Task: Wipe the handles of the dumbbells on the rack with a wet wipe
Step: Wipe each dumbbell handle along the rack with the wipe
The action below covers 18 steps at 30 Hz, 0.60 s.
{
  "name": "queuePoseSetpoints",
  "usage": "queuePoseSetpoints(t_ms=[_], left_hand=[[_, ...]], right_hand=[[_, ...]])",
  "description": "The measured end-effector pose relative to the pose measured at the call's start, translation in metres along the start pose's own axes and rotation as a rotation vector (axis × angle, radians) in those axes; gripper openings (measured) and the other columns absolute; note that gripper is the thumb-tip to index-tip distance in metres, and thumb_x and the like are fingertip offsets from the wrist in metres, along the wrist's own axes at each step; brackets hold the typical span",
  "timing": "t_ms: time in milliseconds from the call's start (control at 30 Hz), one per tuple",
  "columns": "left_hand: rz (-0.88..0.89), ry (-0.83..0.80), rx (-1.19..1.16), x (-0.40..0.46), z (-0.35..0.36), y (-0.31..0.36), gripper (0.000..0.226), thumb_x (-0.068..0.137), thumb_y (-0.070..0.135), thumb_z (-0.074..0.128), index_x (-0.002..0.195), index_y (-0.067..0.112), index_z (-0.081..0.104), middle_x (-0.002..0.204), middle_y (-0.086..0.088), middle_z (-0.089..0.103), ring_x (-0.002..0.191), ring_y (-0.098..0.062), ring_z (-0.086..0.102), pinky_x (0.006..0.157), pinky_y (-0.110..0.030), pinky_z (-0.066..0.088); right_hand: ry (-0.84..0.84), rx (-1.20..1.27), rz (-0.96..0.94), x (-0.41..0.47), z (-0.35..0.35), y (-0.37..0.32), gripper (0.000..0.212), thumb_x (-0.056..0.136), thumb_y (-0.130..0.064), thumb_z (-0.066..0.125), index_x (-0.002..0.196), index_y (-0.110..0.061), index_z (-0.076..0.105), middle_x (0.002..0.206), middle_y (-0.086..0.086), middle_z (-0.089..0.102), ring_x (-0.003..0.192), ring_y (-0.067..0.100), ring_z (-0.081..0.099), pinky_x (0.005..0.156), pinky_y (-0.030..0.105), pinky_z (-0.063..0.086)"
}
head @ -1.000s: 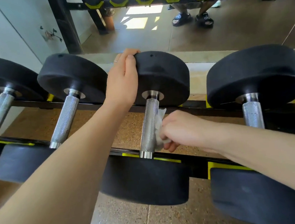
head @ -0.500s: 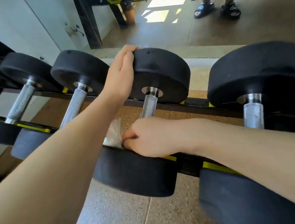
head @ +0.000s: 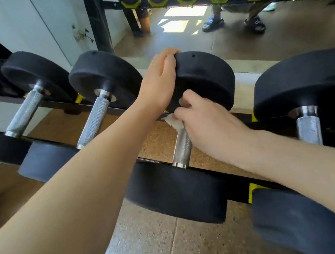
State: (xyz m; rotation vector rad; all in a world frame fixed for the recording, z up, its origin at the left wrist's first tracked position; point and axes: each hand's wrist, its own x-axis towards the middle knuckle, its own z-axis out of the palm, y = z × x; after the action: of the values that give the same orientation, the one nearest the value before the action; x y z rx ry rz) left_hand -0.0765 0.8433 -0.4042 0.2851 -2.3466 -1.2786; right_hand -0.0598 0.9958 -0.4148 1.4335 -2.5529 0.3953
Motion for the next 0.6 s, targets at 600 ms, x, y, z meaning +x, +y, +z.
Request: queuePoseSetpoints(t_ms=[600], left_hand=[[0.183,-0.021,0.006,0.009,-0.002,-0.020,0.042,0.101,0.035,0.023,0.119,0.021,0.059,0.107,-0.003,0.055,0.101,-0.030,0.053,0.091,-0.051,0.045]], right_hand=[[-0.350,0.417,0.223,0.010,-0.026,-0.017,0.024,0.090,-0.021,0.059,0.100,-0.035,0.076,0.100,-0.017,0.070,0.086,-0.005,0.063,0.077,0.011,0.047]])
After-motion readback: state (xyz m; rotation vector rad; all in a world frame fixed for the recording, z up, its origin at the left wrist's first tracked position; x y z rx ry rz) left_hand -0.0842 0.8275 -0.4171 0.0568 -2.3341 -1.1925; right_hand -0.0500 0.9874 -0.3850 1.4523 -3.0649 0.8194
